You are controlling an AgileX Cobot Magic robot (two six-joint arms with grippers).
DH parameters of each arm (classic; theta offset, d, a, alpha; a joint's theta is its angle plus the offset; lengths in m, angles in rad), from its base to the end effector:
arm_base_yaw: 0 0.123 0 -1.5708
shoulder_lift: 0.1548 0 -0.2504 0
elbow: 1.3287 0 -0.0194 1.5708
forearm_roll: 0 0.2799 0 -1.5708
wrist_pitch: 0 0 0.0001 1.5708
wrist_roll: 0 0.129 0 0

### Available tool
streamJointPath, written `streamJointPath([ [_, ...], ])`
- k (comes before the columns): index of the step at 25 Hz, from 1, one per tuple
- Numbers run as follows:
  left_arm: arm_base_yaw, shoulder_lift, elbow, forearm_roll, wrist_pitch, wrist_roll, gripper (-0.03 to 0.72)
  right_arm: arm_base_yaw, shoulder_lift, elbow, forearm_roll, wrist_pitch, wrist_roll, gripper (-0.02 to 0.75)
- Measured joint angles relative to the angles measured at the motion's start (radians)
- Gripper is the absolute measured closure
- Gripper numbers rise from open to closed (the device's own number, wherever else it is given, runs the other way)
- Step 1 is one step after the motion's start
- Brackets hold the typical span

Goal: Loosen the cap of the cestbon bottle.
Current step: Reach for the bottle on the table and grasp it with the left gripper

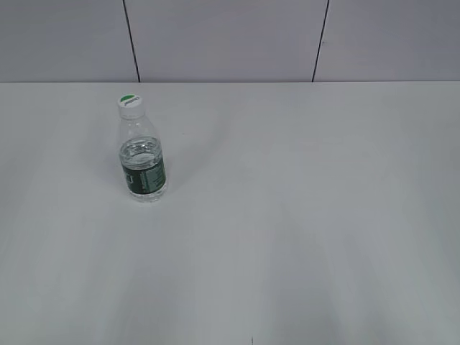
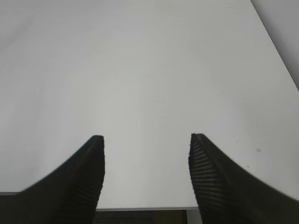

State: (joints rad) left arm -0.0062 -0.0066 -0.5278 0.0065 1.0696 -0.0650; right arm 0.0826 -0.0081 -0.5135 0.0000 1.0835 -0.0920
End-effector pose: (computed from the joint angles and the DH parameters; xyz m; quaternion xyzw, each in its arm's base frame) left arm 0.0848 0.0002 0.2828 -0.0251 0.8461 -0.0157 0.5322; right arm 0.0852 0.0071 0.2766 -0.0744 0.8503 -0.0025 0.5211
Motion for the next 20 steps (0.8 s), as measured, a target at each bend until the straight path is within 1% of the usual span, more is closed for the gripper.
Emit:
streamJointPath([
  [20, 0.000, 0.000, 0.000, 0.001, 0.000, 0.000, 0.358, 0.000, 0.000, 0.000, 0.000, 0.000, 0.000, 0.297],
])
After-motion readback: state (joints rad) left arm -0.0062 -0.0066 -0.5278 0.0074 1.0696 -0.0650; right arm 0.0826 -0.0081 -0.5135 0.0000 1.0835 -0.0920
